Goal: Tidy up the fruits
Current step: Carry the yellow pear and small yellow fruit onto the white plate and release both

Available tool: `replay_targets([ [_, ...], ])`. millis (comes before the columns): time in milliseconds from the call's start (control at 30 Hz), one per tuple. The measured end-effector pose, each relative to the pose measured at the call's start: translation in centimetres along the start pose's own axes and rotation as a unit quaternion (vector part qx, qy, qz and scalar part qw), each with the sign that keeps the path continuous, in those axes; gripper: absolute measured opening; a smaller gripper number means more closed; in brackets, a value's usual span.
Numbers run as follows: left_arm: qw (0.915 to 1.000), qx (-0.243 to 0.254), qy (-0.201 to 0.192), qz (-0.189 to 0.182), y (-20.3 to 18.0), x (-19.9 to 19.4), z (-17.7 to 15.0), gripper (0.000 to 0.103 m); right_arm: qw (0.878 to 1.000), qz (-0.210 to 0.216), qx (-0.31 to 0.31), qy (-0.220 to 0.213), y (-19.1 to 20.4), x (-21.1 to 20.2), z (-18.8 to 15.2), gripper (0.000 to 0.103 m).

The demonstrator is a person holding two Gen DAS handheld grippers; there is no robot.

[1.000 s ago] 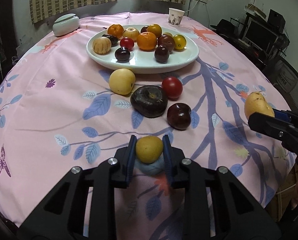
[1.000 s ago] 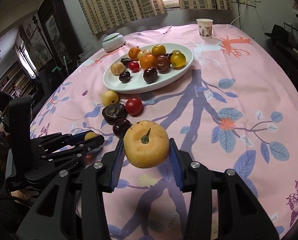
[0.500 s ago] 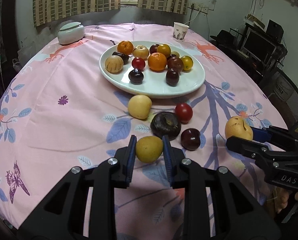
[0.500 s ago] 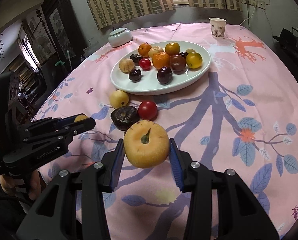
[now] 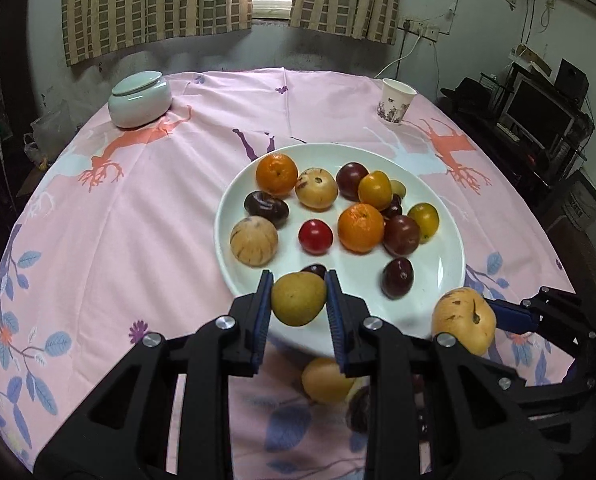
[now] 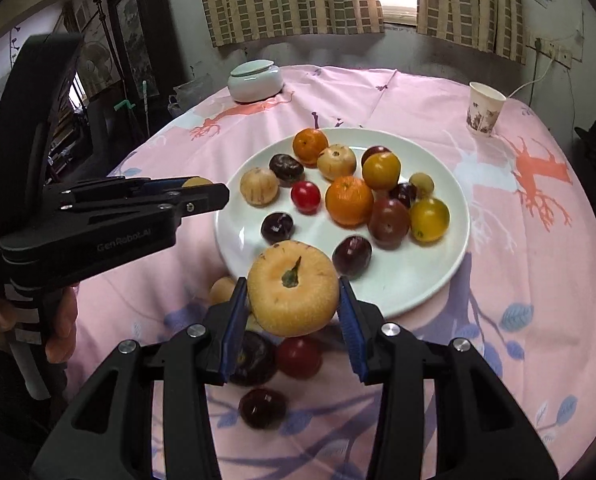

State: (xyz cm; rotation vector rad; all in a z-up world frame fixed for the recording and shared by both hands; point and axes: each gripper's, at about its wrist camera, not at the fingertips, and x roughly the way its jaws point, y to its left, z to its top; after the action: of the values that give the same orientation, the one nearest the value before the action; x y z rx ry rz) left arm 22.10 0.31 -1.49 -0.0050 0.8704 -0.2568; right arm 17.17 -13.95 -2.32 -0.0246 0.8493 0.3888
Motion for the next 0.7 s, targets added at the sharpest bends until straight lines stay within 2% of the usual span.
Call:
replay_targets([
  [200,0.9996,-0.006,0.028,-0.001,-0.3,3.4,2.3,0.027,1.0,-0.01,-0.008,0.015,-0.4,3.8,2.3,0.044],
  [500,0.9987,-0.019,0.047,0.009,0.5,5.9,3.0,0.027,0.999,-0.008,-0.006,0.03,-1.0,6.3,3.2,0.044],
  [567,0.9985,-0.025,0.047,0.01,0.7,6.0,3.1,0.027,1.0,-0.016,-0.014,0.022,-0.9,6.6,3.5,0.046],
  [633,0.9986,-0.031,0.04,0.014,0.9,5.8,3.3,0.035,0.999,-0.039,-0.019,-0.001,-0.7,6.3,3.7,0.069],
  [667,0.9986,-0.035,0.038,0.014,1.0,5.6,3.4,0.051,0.998,-0.055,-0.023,-0.019,-0.7,5.9,3.7,0.085],
  [700,0.9985,-0.04,0.034,0.011,1.2,5.3,3.5,0.064,0.997,-0.068,-0.028,-0.034,-0.5,5.4,3.7,0.095],
])
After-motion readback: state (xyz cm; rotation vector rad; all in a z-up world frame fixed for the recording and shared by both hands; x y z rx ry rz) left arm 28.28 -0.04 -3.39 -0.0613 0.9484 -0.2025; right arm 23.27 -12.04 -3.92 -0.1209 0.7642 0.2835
